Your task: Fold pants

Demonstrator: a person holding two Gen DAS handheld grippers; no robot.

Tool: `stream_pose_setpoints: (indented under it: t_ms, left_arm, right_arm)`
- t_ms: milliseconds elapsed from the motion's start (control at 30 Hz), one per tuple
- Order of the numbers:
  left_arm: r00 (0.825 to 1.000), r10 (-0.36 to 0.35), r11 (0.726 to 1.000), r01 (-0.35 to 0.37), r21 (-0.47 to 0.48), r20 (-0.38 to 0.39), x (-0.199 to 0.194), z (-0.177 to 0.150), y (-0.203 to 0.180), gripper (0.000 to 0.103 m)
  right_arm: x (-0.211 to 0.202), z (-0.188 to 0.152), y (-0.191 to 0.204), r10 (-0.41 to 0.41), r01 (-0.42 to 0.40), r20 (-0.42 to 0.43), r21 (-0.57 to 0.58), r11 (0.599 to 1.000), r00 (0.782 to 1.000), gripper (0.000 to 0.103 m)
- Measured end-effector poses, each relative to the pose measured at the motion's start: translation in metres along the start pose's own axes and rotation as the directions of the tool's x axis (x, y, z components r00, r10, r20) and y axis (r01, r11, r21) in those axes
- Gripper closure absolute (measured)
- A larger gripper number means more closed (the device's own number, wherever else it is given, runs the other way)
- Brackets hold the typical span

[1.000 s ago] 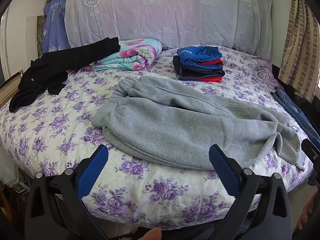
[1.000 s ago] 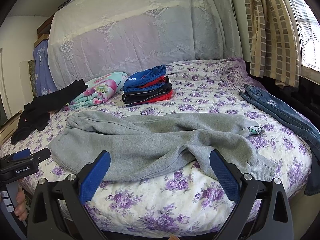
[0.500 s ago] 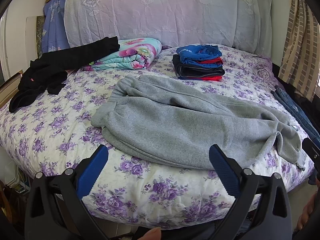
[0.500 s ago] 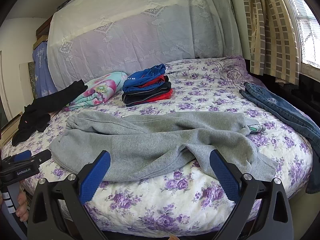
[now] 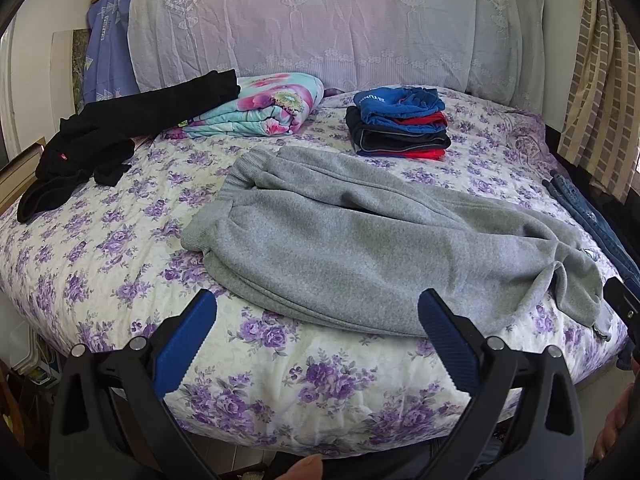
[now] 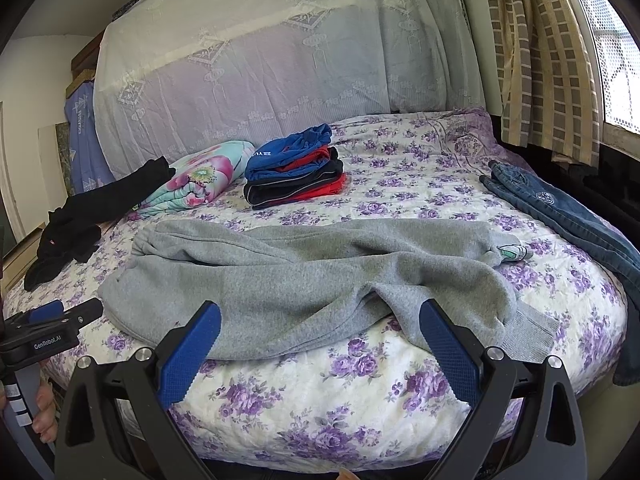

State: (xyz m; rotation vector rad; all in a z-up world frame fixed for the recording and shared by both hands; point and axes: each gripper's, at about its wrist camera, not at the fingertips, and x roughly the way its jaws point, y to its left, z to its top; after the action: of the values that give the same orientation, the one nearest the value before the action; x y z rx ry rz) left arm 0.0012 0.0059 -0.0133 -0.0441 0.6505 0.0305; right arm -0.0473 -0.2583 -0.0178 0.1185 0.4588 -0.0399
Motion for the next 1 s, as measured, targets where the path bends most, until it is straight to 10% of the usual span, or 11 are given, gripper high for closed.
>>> stream_pose_setpoints:
  t_ms: [1000]
  left_arm:
    - [1.0,-0.001,1.0,0.001,0.005,-0.028,0.011,-0.003,0.001,0.004]
  right_arm:
    - [0.009,-0.004,0.0,0.004,-0.003,-0.039,0.03,1.0,0.999,0.004]
